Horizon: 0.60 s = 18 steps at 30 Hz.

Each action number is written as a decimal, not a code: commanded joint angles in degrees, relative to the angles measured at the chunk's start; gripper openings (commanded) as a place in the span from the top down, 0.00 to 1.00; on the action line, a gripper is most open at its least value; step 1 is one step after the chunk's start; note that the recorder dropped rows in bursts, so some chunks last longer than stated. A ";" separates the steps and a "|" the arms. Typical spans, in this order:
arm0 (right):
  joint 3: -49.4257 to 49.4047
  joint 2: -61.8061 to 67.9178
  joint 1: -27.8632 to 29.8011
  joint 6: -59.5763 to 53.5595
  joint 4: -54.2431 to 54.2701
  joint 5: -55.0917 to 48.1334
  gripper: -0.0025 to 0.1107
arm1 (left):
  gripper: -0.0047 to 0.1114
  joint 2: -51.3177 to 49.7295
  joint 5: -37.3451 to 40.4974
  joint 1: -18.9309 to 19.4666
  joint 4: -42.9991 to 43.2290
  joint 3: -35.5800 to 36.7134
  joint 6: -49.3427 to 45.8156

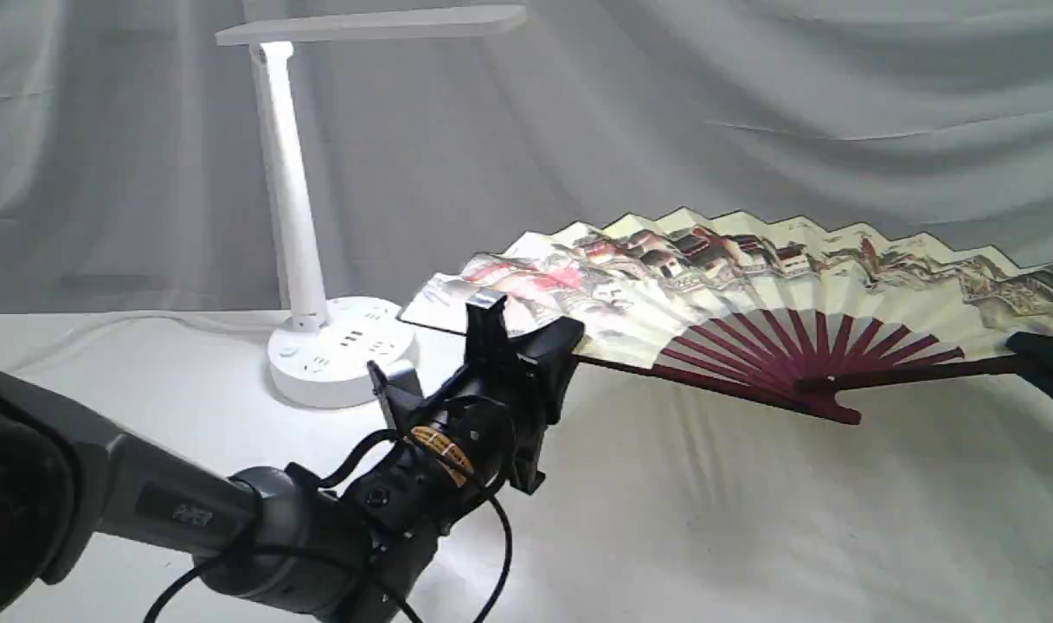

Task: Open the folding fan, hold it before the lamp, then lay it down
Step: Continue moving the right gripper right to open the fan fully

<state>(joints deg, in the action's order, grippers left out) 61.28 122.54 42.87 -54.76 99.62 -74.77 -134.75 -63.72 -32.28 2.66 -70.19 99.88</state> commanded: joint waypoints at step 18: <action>0.13 -0.32 -3.66 -3.86 0.32 4.81 0.98 | 0.96 10.79 -6.24 2.09 -18.56 10.31 2.88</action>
<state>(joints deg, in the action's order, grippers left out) 61.28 122.42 38.02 -54.76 101.12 -74.77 -126.94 -62.67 -32.62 -4.20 -60.10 99.04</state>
